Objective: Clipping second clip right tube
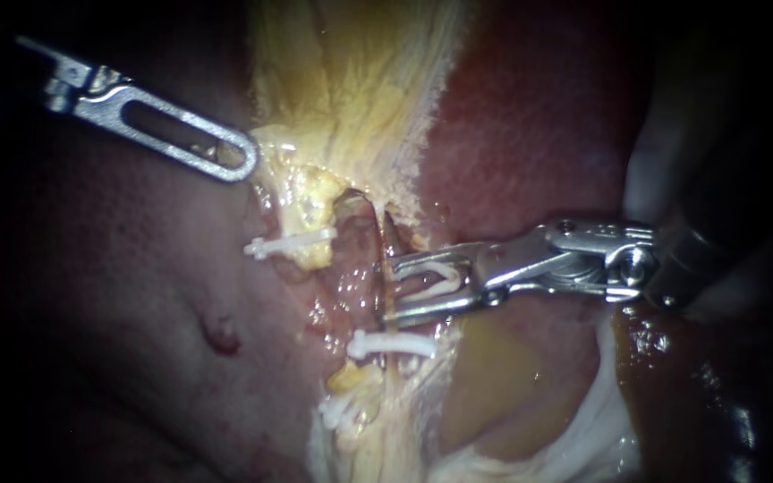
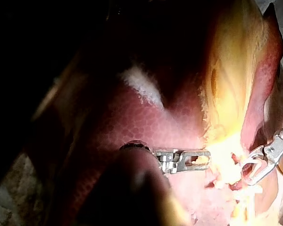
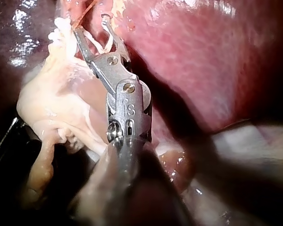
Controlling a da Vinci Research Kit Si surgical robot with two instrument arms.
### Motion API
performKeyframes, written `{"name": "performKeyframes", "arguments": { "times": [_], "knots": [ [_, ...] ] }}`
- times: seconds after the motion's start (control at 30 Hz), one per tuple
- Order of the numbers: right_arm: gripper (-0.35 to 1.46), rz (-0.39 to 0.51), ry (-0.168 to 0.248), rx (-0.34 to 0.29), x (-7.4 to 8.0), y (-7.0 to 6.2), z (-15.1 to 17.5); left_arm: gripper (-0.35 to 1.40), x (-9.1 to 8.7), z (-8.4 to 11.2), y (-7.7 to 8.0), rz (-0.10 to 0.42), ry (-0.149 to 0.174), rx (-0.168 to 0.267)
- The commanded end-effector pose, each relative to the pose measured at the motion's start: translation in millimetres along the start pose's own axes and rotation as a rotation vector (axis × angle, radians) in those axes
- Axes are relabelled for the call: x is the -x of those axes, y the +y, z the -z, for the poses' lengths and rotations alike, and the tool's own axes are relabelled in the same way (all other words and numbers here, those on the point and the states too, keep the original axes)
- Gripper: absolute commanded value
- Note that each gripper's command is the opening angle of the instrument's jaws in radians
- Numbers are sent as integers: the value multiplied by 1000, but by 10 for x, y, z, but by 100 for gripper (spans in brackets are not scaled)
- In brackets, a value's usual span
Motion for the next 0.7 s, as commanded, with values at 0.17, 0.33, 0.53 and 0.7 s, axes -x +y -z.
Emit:
{"name": "performKeyframes", "arguments": {
  "times": [0.17,0.33,0.53,0.7],
  "knots": [
    [21,-2,4,9,-4,-1,20,-35,0,1,0,0,0,-1],
    [23,-2,5,6,-8,-3,35,-35,0,1,0,0,0,-1],
    [36,-6,6,-1,-15,-10,47,-35,0,1,0,0,0,-1],
    [45,-6,6,-2,-17,-16,44,-35,0,1,-1,0,0,-1]
  ]
}}
